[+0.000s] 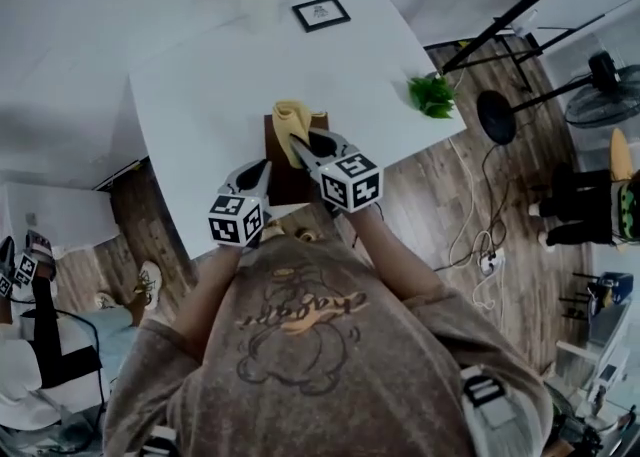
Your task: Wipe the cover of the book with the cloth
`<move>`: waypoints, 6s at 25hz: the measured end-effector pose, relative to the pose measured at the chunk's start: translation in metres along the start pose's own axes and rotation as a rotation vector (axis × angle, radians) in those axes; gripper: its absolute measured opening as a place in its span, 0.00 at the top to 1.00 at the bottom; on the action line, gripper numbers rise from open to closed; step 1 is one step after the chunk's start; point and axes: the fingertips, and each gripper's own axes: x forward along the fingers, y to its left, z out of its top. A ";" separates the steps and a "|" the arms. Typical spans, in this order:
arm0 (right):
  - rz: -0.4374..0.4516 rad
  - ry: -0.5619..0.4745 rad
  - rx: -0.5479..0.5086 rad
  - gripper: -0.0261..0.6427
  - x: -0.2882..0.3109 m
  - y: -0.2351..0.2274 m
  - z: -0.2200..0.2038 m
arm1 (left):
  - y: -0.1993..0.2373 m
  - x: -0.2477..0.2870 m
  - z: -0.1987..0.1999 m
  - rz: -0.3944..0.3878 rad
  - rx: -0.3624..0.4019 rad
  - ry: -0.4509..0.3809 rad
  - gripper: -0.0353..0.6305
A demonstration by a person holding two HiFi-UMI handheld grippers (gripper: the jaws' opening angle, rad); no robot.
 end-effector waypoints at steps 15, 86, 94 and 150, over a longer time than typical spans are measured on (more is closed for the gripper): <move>0.015 0.185 -0.091 0.86 0.092 -0.004 -0.036 | 0.015 0.016 -0.043 -0.003 0.002 0.118 0.94; -0.018 0.290 -0.094 0.86 0.063 0.013 -0.067 | 0.010 0.007 -0.062 -0.009 -0.073 0.176 0.94; -0.056 0.333 -0.131 0.86 0.068 0.004 -0.082 | 0.012 0.006 -0.063 -0.006 -0.076 0.165 0.94; 0.023 0.339 -0.036 0.86 0.039 0.028 -0.105 | 0.005 -0.008 -0.068 -0.003 -0.164 0.160 0.94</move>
